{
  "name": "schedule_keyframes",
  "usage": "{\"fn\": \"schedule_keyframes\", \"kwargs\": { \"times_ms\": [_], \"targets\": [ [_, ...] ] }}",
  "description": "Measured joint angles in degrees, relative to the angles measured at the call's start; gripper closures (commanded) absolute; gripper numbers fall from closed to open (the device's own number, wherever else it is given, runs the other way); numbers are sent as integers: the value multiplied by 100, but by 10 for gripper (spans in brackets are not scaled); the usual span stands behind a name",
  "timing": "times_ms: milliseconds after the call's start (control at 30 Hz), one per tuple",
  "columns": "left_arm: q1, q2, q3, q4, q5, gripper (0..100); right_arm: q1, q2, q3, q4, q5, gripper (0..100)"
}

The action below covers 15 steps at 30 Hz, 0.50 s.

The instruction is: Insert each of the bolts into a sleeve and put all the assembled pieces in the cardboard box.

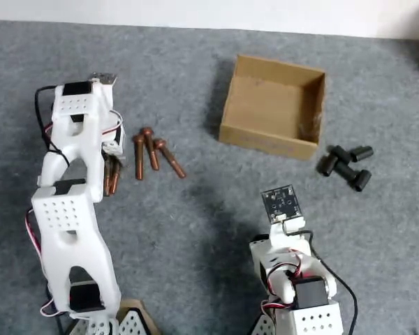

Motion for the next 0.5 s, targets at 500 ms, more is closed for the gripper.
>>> {"fn": "schedule_keyframes", "kwargs": {
  "times_ms": [500],
  "targets": [
    [-211,9,-97,185,35,805,0,0,0,0,0,995]
  ]
}}
